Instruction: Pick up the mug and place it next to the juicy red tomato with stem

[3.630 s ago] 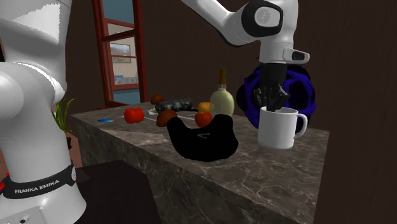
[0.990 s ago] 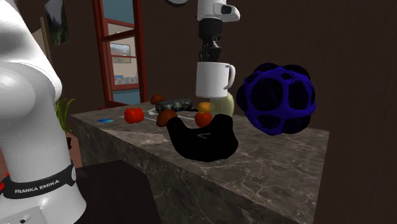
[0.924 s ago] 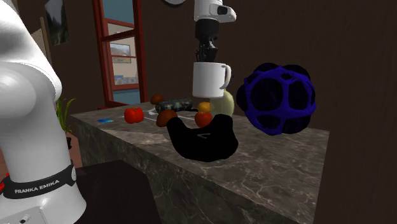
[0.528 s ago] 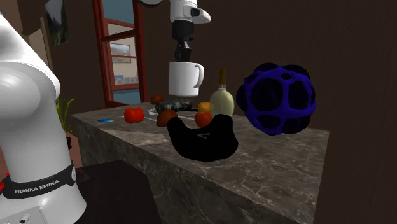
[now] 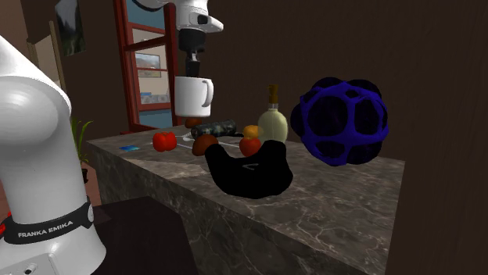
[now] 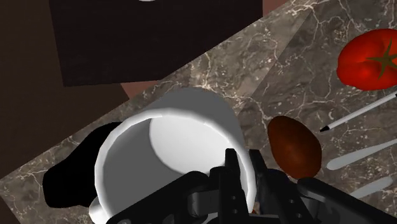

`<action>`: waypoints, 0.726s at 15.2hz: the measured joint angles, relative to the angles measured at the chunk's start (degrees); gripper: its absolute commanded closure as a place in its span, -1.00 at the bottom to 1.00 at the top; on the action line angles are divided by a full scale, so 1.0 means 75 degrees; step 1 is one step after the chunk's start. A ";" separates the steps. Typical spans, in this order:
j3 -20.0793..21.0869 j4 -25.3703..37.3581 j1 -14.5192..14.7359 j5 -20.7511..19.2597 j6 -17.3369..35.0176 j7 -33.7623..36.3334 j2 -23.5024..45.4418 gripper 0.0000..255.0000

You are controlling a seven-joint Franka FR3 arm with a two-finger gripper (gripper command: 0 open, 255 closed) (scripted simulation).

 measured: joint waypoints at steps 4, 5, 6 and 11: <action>0.0449 -0.0177 0.0318 0.0379 -0.0183 0.0579 -0.0419 1.00; 0.0594 -0.0256 0.0420 0.0504 -0.0195 0.0754 -0.0533 1.00; 0.0729 -0.0357 0.0525 0.0632 -0.0222 0.0923 -0.0681 1.00; 0.1225 -0.0546 0.0817 0.1032 -0.0135 0.1478 -0.0863 1.00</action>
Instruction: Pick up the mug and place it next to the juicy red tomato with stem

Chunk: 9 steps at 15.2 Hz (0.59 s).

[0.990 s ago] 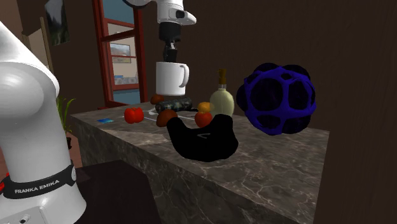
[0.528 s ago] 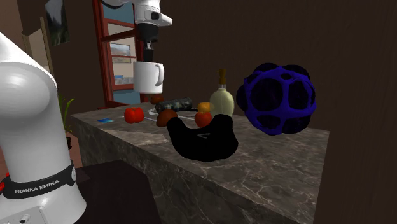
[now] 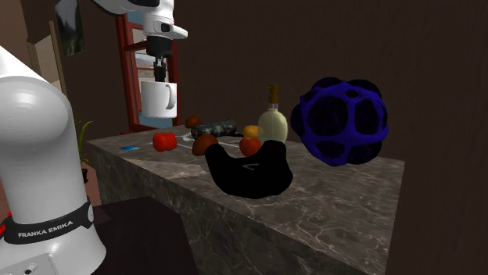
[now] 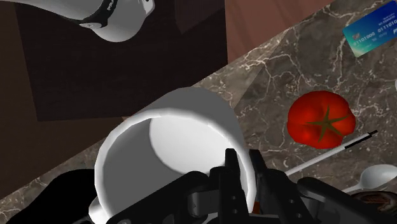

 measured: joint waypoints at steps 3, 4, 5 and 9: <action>0.0072 -0.0269 0.0019 0.0059 0.0292 -0.0008 0.0025 1.00; 0.0100 -0.0369 0.0029 0.0083 0.0397 -0.0010 0.0031 1.00; 0.0124 -0.0464 0.0042 0.0107 0.0489 -0.0011 0.0026 1.00; 0.0235 -0.0866 0.0075 0.0201 0.0947 -0.0033 0.0082 1.00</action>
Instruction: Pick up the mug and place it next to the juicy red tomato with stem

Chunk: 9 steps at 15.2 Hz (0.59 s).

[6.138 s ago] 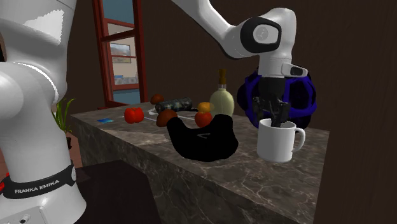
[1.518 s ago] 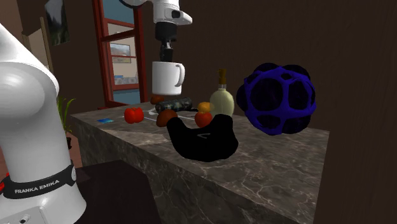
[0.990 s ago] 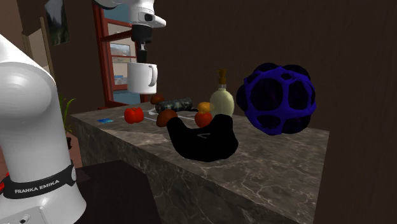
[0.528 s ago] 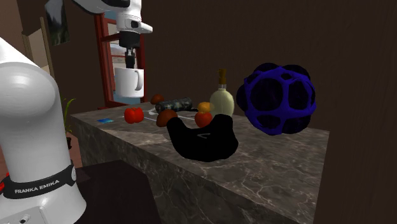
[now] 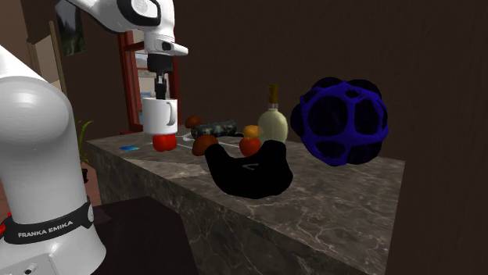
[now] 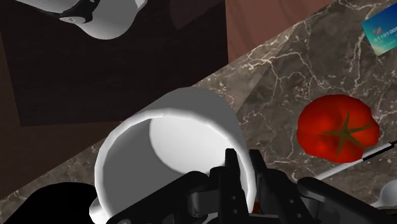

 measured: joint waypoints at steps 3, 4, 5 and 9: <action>0.0084 -0.0231 0.0013 0.0061 0.0320 -0.0011 0.0088 1.00; 0.0112 -0.0316 0.0020 0.0084 0.0430 -0.0015 0.0113 1.00; 0.0128 -0.0390 0.0022 0.0098 0.0524 -0.0029 0.0134 1.00; 0.0265 -0.0704 0.0047 0.0197 0.1000 -0.0033 0.0297 1.00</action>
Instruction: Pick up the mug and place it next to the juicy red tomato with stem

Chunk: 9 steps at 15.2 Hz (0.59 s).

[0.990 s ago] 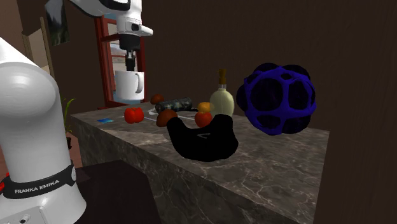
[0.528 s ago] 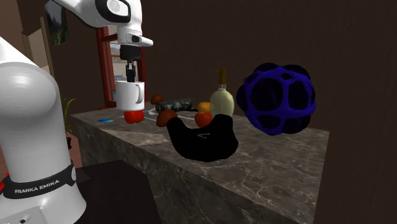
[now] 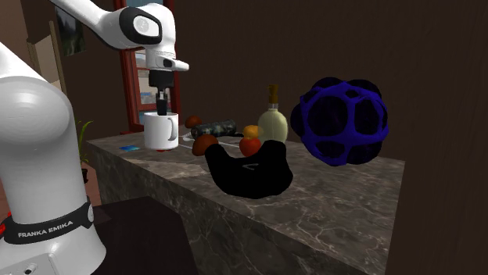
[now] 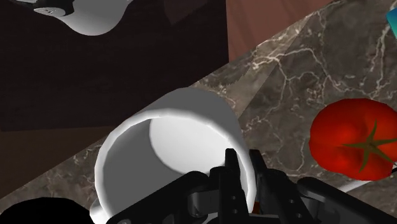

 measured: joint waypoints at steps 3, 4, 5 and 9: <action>0.0092 -0.0237 0.0015 0.0072 0.0362 -0.0016 0.0128 1.00; 0.0119 -0.0277 0.0003 0.0080 0.0476 -0.0023 0.0202 1.00; 0.0151 -0.0357 0.0006 0.0105 0.0610 -0.0031 0.0257 1.00; 0.0298 -0.0613 0.0016 0.0197 0.1122 -0.0030 0.0513 1.00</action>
